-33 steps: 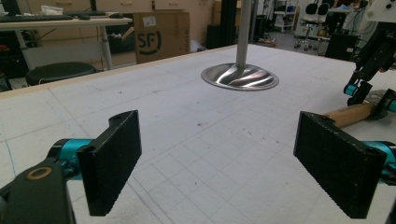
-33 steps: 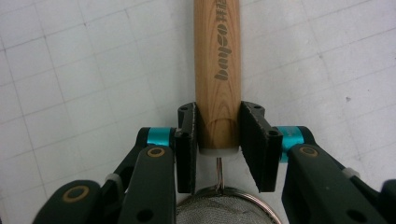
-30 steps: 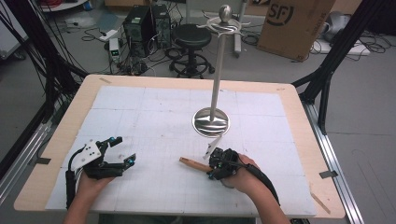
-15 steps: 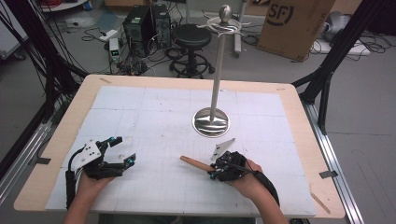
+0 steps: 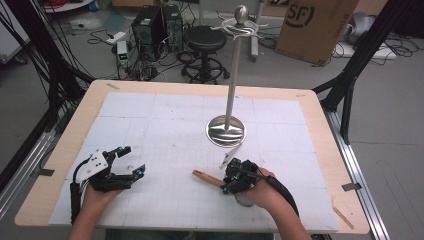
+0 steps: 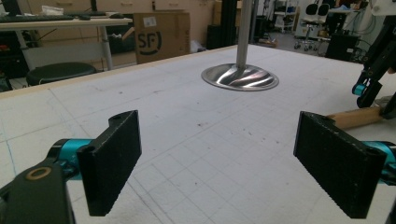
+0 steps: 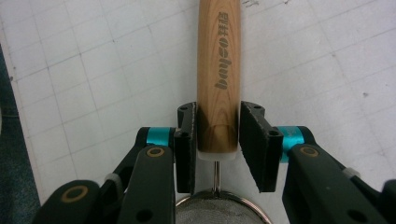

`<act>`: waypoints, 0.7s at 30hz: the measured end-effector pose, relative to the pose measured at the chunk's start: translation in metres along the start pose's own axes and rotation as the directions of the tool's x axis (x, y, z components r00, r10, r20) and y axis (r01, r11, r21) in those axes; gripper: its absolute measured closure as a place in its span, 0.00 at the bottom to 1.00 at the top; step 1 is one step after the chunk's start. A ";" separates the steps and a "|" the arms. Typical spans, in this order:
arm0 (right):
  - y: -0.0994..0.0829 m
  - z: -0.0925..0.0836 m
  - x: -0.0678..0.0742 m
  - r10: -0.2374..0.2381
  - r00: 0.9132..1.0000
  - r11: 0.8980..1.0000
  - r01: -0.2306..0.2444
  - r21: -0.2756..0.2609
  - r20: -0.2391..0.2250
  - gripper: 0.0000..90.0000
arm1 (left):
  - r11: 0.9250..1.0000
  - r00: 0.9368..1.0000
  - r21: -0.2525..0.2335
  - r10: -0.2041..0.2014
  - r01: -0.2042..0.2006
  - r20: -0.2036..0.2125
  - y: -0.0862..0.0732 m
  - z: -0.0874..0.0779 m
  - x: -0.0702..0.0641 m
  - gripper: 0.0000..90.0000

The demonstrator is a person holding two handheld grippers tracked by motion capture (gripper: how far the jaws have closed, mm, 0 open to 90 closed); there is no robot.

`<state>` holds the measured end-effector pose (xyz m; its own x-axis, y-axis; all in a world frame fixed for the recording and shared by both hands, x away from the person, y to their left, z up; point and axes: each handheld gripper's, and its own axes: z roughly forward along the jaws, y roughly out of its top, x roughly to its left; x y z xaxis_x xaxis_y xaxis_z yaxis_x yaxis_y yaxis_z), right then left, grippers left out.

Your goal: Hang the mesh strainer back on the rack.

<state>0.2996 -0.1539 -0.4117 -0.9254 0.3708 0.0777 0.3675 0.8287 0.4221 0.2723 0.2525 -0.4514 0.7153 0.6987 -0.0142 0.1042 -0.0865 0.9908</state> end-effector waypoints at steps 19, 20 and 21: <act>0.010 0.005 0.008 0.012 0.998 0.990 -0.019 0.137 0.058 0.71 | 1.000 1.000 0.001 0.005 -0.005 0.000 0.000 0.000 0.000 0.17; 0.009 0.005 0.007 0.021 0.999 0.991 -0.027 0.133 0.047 0.69 | 1.000 1.000 0.000 0.002 -0.002 -0.001 0.000 0.000 0.000 0.17; 0.008 0.005 0.008 0.018 0.999 0.992 -0.024 0.127 0.047 0.69 | 1.000 1.000 0.000 -0.001 0.001 0.001 0.000 0.000 0.000 0.17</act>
<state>0.2960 -0.1424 -0.4122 -0.9131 0.4054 0.0428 0.3986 0.8660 0.3021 0.2723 0.2525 -0.4515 0.7156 0.6983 -0.0149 0.1046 -0.0861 0.9908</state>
